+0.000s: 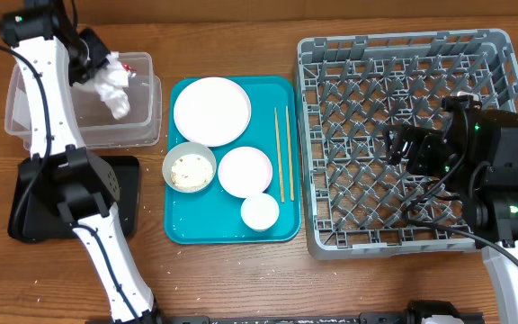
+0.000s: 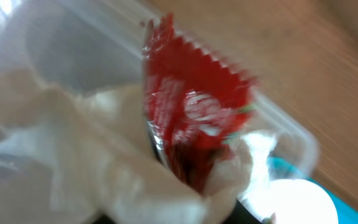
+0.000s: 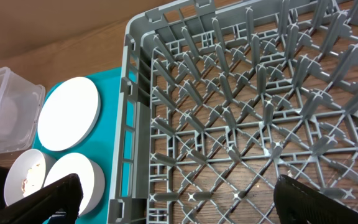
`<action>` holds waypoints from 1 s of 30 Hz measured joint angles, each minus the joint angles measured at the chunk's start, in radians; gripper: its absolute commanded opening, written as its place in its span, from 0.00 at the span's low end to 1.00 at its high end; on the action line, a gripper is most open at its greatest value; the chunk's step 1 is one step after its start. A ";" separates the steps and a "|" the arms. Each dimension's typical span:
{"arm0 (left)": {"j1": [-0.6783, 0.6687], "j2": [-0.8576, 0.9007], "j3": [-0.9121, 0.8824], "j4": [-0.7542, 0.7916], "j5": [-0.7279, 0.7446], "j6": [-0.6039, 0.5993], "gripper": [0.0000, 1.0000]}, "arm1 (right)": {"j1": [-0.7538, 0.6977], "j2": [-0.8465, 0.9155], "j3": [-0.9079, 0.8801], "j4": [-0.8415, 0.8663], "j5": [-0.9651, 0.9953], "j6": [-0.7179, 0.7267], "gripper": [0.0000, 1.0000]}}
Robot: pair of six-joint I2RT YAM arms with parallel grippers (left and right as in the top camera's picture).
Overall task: Sort waste into correct bins and load items into the dishwasher
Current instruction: 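Carry the tissue and wrapper left and drop them into the clear bin, then grasp the rim of the rice bowl with the left gripper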
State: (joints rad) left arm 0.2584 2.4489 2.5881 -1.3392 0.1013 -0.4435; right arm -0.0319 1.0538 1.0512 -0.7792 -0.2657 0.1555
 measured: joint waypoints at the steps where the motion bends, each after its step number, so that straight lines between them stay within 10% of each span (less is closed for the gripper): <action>1: 0.004 0.024 -0.003 -0.002 0.003 0.002 0.68 | 0.000 0.000 0.000 0.000 0.000 0.000 1.00; 6: 0.003 0.073 -0.018 -0.023 0.035 0.004 0.84 | 0.000 0.000 0.000 0.000 0.000 0.001 1.00; 30: -0.222 -0.400 -0.205 -0.345 0.101 0.241 0.77 | 0.000 0.000 0.000 0.001 0.000 0.002 1.00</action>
State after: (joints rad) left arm 0.0368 2.0491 2.3829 -1.6844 0.2028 -0.2024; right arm -0.0319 1.0538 1.0512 -0.7784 -0.2657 0.1570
